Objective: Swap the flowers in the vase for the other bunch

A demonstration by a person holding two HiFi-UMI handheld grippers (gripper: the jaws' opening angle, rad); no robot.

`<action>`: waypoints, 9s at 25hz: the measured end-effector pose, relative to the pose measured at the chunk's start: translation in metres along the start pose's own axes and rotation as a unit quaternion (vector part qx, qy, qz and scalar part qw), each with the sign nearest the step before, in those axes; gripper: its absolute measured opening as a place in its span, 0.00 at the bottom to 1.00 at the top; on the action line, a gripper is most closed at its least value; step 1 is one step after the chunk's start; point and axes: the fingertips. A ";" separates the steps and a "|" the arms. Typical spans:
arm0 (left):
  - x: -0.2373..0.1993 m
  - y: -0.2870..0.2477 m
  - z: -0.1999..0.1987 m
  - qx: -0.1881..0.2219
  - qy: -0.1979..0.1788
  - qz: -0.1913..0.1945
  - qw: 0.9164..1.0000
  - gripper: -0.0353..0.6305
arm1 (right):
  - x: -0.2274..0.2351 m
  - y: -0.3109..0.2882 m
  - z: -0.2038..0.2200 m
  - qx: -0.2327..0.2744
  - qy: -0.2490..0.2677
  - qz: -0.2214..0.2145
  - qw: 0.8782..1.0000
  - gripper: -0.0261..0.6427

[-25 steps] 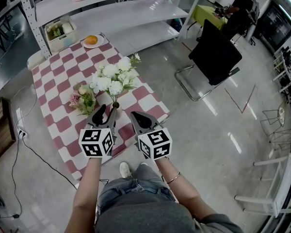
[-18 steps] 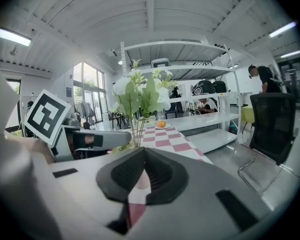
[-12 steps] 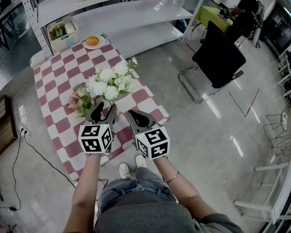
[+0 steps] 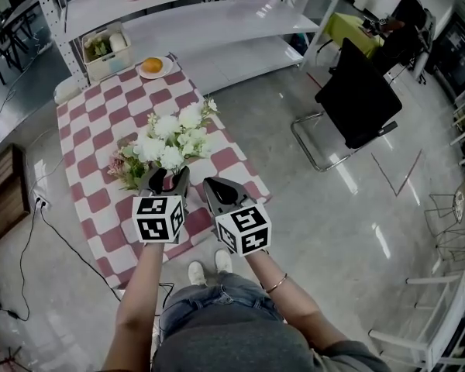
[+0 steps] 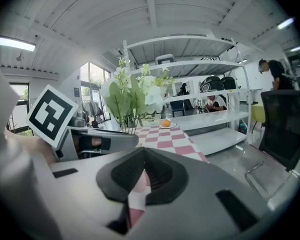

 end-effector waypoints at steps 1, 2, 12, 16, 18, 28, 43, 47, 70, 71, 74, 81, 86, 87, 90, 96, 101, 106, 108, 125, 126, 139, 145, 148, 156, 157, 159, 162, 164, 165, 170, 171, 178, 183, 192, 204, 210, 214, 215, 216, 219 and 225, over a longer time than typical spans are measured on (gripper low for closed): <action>0.000 -0.002 0.001 -0.004 -0.001 -0.006 1.000 0.35 | 0.001 0.000 0.001 -0.002 0.001 -0.003 1.000 0.06; -0.001 -0.003 0.001 -0.006 -0.001 -0.012 1.000 0.35 | 0.002 -0.001 0.002 -0.004 0.001 -0.006 1.000 0.05; 0.003 -0.005 -0.001 0.002 0.006 -0.047 0.999 0.19 | 0.015 -0.005 0.008 -0.016 0.000 -0.024 1.000 0.05; 0.003 -0.002 -0.004 0.013 0.006 -0.056 0.998 0.14 | 0.016 -0.007 0.009 -0.020 0.003 -0.034 0.999 0.05; 0.003 -0.001 -0.006 0.020 0.006 -0.062 0.998 0.12 | 0.016 -0.008 0.008 -0.021 0.006 -0.039 0.999 0.05; 0.010 0.017 -0.035 0.045 -0.004 -0.080 0.996 0.10 | 0.014 -0.010 0.008 -0.022 0.008 -0.066 0.998 0.05; 0.022 0.054 -0.104 0.114 -0.008 -0.116 0.987 0.10 | 0.015 -0.010 -0.006 -0.009 0.007 -0.102 0.995 0.05; 0.025 0.069 -0.119 0.127 -0.016 -0.131 0.983 0.10 | 0.010 -0.005 -0.010 -0.003 0.009 -0.114 0.993 0.05; -0.026 0.228 -0.043 0.127 0.078 -0.309 0.939 0.10 | -0.141 0.012 -0.014 -0.005 0.078 -0.290 0.954 0.05; -0.028 0.233 -0.035 0.121 0.085 -0.314 0.938 0.10 | -0.149 0.012 -0.011 -0.007 0.081 -0.296 0.952 0.05; -0.032 0.242 -0.008 0.098 0.109 -0.322 0.935 0.10 | -0.168 0.013 -0.002 -0.017 0.088 -0.312 0.946 0.06; -0.048 0.244 0.044 0.040 0.156 -0.317 0.935 0.10 | -0.199 0.006 0.017 -0.039 0.099 -0.325 0.940 0.06; -0.067 0.237 0.074 -0.004 0.182 -0.310 0.933 0.10 | -0.207 -0.004 0.026 -0.052 0.097 -0.316 0.942 0.05; -0.072 0.235 0.079 -0.010 0.186 -0.309 0.933 0.10 | -0.208 -0.006 0.026 -0.053 0.096 -0.314 0.943 0.05; -0.087 0.229 0.091 -0.025 0.196 -0.304 0.932 0.10 | -0.209 -0.014 0.028 -0.056 0.096 -0.306 0.946 0.05; -0.117 0.216 0.104 -0.044 0.213 -0.296 0.930 0.10 | -0.215 -0.033 0.031 -0.064 0.098 -0.294 0.949 0.05; -0.136 0.208 0.116 -0.050 0.223 -0.297 0.927 0.10 | -0.223 -0.048 0.036 -0.076 0.102 -0.288 0.949 0.05; -0.151 0.205 0.125 -0.058 0.235 -0.297 0.924 0.10 | -0.230 -0.057 0.041 -0.089 0.101 -0.285 0.949 0.06; -0.158 0.203 0.131 -0.062 0.241 -0.298 0.922 0.10 | -0.233 -0.060 0.042 -0.093 0.101 -0.284 0.949 0.05; -0.183 0.188 0.157 -0.077 0.251 -0.290 0.920 0.14 | -0.233 -0.079 0.056 -0.112 0.107 -0.264 0.952 0.06; -0.184 0.188 0.158 -0.077 0.251 -0.290 0.920 0.15 | -0.233 -0.078 0.057 -0.114 0.107 -0.264 0.952 0.05; -0.169 0.202 0.158 -0.060 0.262 -0.293 0.918 0.28 | -0.228 -0.066 0.056 -0.109 0.106 -0.265 0.952 0.05; -0.155 0.216 0.155 -0.053 0.255 -0.299 0.918 0.29 | -0.222 -0.054 0.055 -0.106 0.103 -0.265 0.953 0.05; -0.150 0.219 0.158 -0.057 0.255 -0.303 0.917 0.28 | -0.218 -0.047 0.055 -0.106 0.102 -0.265 0.953 0.05; -0.148 0.221 0.176 -0.077 0.258 -0.311 0.911 0.26 | -0.202 -0.034 0.056 -0.104 0.100 -0.256 0.956 0.06; -0.147 0.221 0.176 -0.075 0.259 -0.312 0.911 0.26 | -0.199 -0.032 0.056 -0.104 0.100 -0.254 0.956 0.06; -0.145 0.221 0.176 -0.071 0.261 -0.313 0.911 0.26 | -0.195 -0.030 0.057 -0.104 0.098 -0.251 0.957 0.05; -0.137 0.219 0.172 -0.065 0.260 -0.306 0.914 0.26 | -0.190 -0.026 0.057 -0.103 0.096 -0.249 0.958 0.05; -0.128 0.215 0.166 -0.060 0.251 -0.296 0.920 0.25 | -0.188 -0.024 0.057 -0.103 0.093 -0.247 0.959 0.05; -0.124 0.212 0.161 -0.058 0.246 -0.289 0.923 0.25 | -0.186 -0.023 0.057 -0.102 0.092 -0.245 0.960 0.05; -0.108 0.182 0.137 -0.048 0.226 -0.249 0.940 0.26 | -0.170 -0.020 0.055 -0.100 0.081 -0.232 0.964 0.05; -0.106 0.174 0.133 -0.049 0.223 -0.240 0.944 0.26 | -0.165 -0.020 0.055 -0.099 0.080 -0.226 0.966 0.06; -0.093 0.112 0.118 -0.065 0.215 -0.187 0.956 0.28 | -0.114 -0.023 0.047 -0.092 0.054 -0.176 0.979 0.05; -0.091 0.081 0.118 -0.076 0.210 -0.185 0.957 0.33 | -0.079 -0.022 0.042 -0.086 0.035 -0.144 0.985 0.05; -0.109 0.056 0.127 -0.093 0.225 -0.192 0.951 0.34 | -0.040 -0.030 0.043 -0.089 0.008 -0.099 0.991 0.06; -0.130 0.043 0.140 -0.115 0.252 -0.202 0.939 0.23 | -0.021 -0.054 0.052 -0.111 -0.001 -0.077 0.991 0.05; -0.132 0.040 0.140 -0.114 0.253 -0.191 0.942 0.19 | -0.018 -0.059 0.058 -0.122 -0.012 -0.075 0.990 0.05; -0.133 0.043 0.135 -0.107 0.254 -0.186 0.943 0.15 | -0.014 -0.058 0.058 -0.123 -0.014 -0.070 0.990 0.05; -0.133 0.044 0.133 -0.103 0.254 -0.186 0.944 0.15 | -0.013 -0.058 0.057 -0.122 -0.013 -0.069 0.990 0.05; -0.133 0.044 0.130 -0.098 0.254 -0.185 0.944 0.14 | -0.012 -0.058 0.056 -0.121 -0.013 -0.068 0.990 0.05; -0.128 0.047 0.120 -0.076 0.254 -0.178 0.948 0.13 | -0.009 -0.054 0.054 -0.118 -0.013 -0.066 0.991 0.05; -0.113 0.058 0.080 -0.007 0.239 -0.152 0.959 0.12 | -0.009 -0.047 0.049 -0.107 -0.008 -0.068 0.992 0.05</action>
Point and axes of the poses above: the fingertips, and each gripper's own axes: y backward along the fingers, x to its right, z out of its underside, and after that the axes turned 14 degrees about z, right-handed
